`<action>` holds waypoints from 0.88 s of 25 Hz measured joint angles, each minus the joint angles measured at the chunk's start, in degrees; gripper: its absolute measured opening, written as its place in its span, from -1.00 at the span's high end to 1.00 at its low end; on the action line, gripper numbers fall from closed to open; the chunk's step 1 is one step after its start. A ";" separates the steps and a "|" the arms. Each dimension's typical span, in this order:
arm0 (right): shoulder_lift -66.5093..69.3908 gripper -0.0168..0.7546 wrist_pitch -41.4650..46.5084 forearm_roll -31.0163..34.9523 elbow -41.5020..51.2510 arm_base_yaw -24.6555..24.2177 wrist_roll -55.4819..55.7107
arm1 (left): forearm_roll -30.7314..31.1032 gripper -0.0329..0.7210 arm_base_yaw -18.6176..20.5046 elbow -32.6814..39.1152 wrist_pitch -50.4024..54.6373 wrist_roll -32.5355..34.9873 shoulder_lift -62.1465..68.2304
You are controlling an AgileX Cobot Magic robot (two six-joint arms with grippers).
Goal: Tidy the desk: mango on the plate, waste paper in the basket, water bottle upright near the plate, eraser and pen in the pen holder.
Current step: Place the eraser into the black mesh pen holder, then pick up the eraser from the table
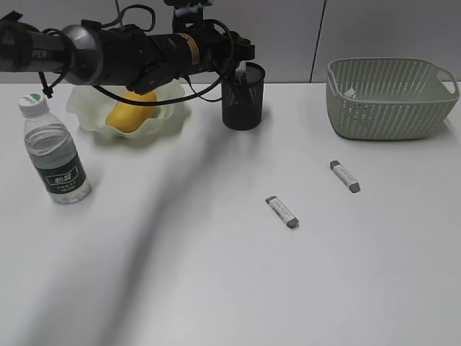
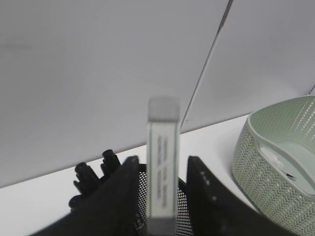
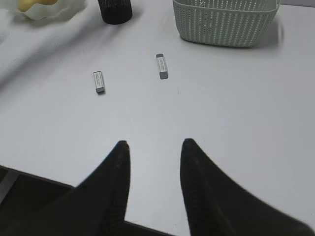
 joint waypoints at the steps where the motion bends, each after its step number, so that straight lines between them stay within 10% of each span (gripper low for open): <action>1: 0.00 0.21 0.00 0.00 0.00 0.00 0.06 | -0.14 0.11 0.00 -0.05 0.00 0.00 0.07; 8: 0.00 0.21 0.00 0.00 0.00 0.00 0.22 | -0.21 -0.18 -0.05 -1.05 2.68 0.00 -1.38; 15: 0.00 0.21 0.06 0.00 0.00 0.00 0.22 | 2.52 -0.11 -1.53 0.85 35.85 4.99 -18.54; 22: 0.00 0.21 0.06 -0.06 0.00 0.00 0.22 | -8.25 -0.07 -1.83 27.86 48.50 18.38 -46.64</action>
